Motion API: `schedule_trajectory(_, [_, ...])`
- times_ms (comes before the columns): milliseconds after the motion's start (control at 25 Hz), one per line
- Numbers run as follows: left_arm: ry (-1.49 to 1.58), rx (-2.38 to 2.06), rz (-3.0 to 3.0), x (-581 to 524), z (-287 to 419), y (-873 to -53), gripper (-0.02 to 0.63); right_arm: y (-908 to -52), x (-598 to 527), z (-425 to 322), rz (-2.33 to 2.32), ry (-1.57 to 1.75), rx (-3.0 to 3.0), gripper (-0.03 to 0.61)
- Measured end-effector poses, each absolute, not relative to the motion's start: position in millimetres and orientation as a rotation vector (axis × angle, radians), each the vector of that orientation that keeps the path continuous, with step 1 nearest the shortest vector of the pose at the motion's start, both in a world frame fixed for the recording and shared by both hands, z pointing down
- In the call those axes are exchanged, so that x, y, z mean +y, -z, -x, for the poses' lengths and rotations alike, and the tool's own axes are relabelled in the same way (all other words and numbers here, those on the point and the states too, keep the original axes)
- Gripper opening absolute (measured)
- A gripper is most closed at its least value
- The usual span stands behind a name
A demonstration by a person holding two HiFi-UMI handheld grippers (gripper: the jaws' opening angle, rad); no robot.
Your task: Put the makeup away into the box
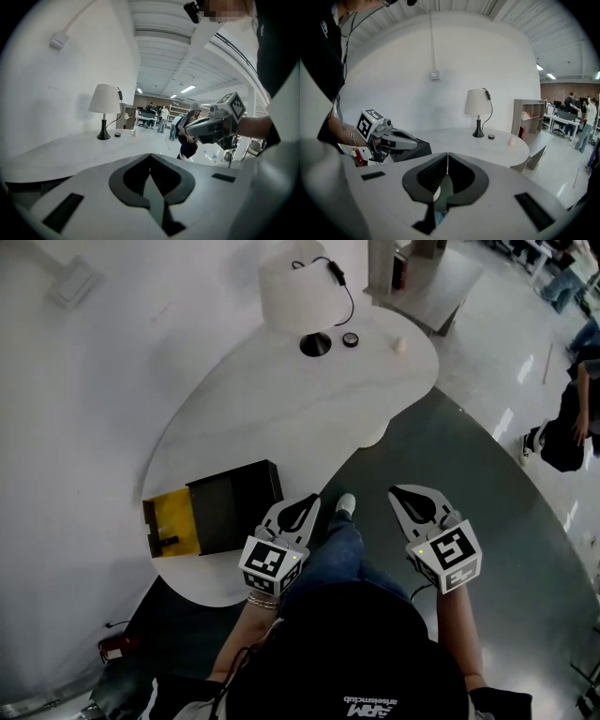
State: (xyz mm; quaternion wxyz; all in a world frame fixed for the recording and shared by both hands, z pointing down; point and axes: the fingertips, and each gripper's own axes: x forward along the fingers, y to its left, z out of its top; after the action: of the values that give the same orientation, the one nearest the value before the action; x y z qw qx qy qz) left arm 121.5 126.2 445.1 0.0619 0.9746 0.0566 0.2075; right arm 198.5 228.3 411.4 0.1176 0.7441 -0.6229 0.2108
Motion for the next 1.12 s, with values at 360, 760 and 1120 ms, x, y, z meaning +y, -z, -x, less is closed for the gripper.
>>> schedule_trajectory(360, [-0.651,0.272,-2.934,137,-172,-453,0.017,-422,250,-244,-2.252,-0.647,-1.749,0.021])
schedule_trajectory(760, [-0.639,0.272,-2.894,127,-248,-459,0.017,-413,226,-325,-2.247,-0.637,-1.744,0.021])
schedule_trajectory(1120, [-0.656,0.266,-2.812,113,-300,-466,0.017,-412,196,-380,-2.208,-0.61,-1.781,0.021])
